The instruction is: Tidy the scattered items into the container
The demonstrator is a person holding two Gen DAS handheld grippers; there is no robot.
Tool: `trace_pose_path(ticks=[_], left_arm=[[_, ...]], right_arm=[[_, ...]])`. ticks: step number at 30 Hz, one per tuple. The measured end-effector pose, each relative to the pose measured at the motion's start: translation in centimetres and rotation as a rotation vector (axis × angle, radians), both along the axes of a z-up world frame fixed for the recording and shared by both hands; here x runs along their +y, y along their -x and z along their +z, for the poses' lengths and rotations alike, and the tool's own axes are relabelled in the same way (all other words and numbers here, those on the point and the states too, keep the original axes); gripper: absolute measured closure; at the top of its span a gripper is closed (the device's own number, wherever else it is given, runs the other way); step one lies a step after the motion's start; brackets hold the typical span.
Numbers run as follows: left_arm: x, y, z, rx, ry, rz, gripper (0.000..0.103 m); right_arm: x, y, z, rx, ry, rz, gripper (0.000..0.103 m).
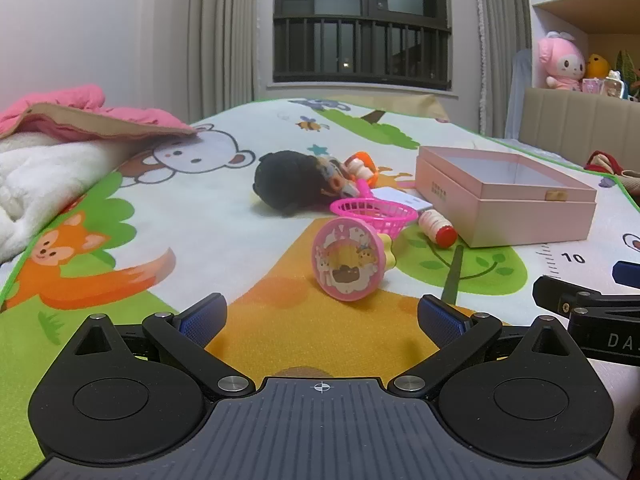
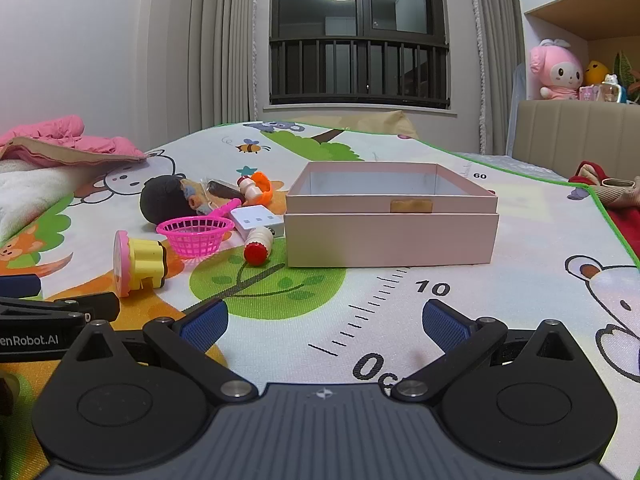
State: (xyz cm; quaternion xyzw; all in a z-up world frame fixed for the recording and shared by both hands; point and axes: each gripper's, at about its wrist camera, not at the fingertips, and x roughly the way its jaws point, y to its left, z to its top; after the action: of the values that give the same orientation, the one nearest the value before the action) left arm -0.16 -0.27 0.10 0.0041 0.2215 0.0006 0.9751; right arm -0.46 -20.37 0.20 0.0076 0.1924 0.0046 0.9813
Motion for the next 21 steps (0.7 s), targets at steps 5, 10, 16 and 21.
trace_pose_path(ticks=[5,10,16,21], left_arm=[[-0.02,0.0,0.0,-0.002,0.0,-0.005,0.0],[-0.01,0.06,0.05,-0.004,-0.001,-0.006,0.0],[-0.05,0.07,0.13,-0.007,-0.003,-0.007,0.0],[-0.07,0.06,0.12,-0.008,-0.003,-0.008,0.0]], right_arm=[[-0.02,0.03,-0.01,-0.001,0.0,-0.001,0.0],[-0.03,0.07,-0.01,-0.001,-0.001,-0.001,0.0],[-0.02,0.13,0.0,-0.002,0.0,-0.002,0.0],[-0.07,0.16,0.04,-0.002,-0.001,-0.002,0.0]])
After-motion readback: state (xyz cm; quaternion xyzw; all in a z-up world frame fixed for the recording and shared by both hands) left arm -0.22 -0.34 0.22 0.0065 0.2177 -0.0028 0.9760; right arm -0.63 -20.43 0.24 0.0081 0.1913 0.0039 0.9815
